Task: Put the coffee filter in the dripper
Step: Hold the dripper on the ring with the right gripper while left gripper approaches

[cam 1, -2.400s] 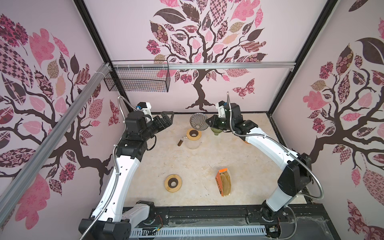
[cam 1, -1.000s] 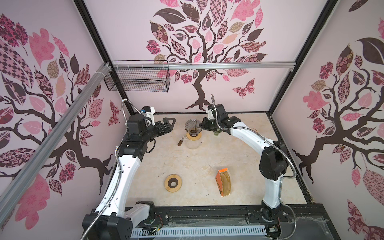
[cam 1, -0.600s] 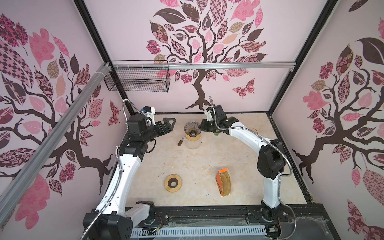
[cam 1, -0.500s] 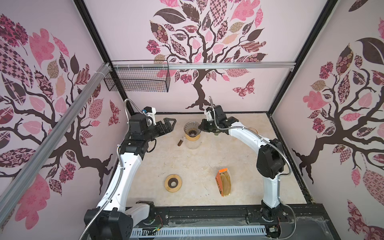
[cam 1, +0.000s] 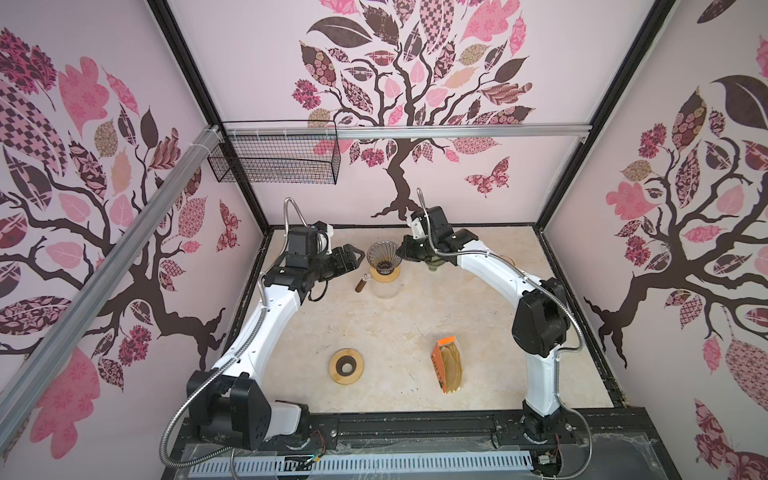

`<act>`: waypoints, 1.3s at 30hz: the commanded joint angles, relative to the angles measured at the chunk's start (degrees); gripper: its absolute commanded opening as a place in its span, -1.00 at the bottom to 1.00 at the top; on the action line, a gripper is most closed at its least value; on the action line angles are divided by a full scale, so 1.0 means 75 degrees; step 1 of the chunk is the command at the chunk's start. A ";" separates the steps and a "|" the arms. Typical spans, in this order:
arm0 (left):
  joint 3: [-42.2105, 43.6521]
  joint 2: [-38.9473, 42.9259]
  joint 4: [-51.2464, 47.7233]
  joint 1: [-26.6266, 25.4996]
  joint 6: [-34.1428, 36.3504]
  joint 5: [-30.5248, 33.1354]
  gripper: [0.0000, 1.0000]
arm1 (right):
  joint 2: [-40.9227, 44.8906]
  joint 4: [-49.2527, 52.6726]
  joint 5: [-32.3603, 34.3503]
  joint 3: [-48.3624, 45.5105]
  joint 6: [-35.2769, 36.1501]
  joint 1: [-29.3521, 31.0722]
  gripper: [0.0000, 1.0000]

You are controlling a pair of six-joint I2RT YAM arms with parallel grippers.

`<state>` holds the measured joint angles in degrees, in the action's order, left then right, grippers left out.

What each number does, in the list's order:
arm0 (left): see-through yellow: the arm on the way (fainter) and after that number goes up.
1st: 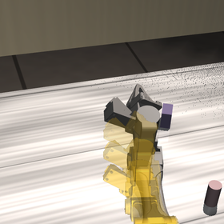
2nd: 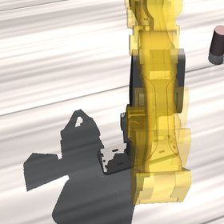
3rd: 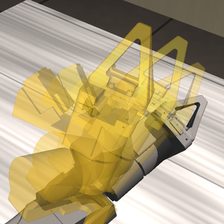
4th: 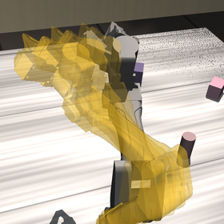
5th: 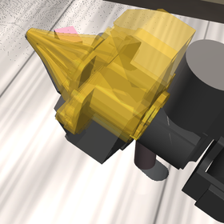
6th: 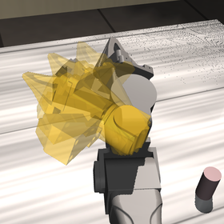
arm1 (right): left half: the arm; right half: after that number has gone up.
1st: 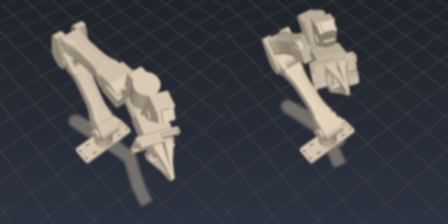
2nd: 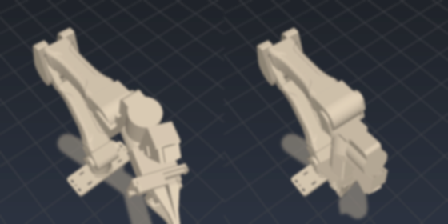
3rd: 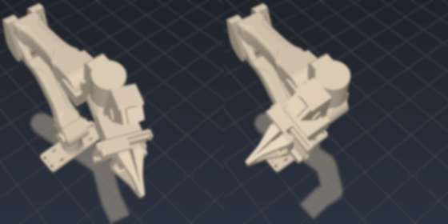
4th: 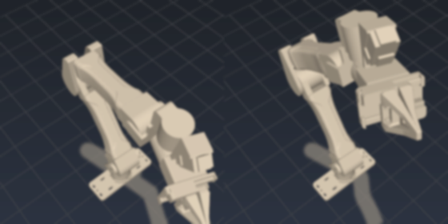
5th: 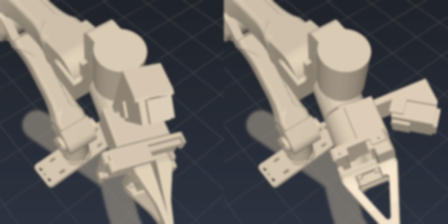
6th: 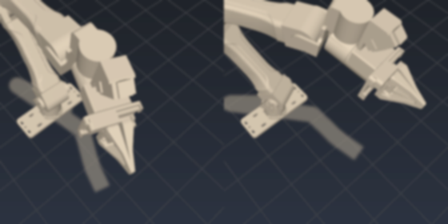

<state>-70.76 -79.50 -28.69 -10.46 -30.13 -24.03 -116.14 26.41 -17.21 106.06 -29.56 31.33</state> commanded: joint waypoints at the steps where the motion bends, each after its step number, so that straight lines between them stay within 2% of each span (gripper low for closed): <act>1: -0.0861 -0.0324 -0.0494 -0.0102 -0.0014 0.0253 0.37 | -0.0311 0.0232 0.0022 0.0408 0.0177 0.0027 -1.00; 8: -0.1147 -0.0908 -0.0531 -0.0140 -0.0300 0.0118 0.18 | -0.0416 0.0482 0.0021 0.0557 0.0250 0.0025 -1.00; 15: -0.1329 -0.1208 -0.0576 -0.0232 -0.0346 -0.0088 0.12 | -0.0484 0.0465 -0.0041 0.0543 0.0262 0.0024 -1.00; 34: -0.2206 -0.2360 -0.1050 -0.0294 -0.0572 0.0234 -0.44 | -0.0561 0.0498 -0.0146 0.0560 0.0221 -0.0009 -1.00; 39: -0.2320 -0.2551 -0.1059 -0.0301 -0.0600 0.0225 -0.51 | -0.0586 0.0501 -0.0189 0.0542 0.0215 -0.0021 -1.00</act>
<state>-84.42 -97.86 -36.51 -12.49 -34.74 -22.72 -117.80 29.02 -17.87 107.37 -28.47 31.31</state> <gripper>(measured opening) 0.247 0.085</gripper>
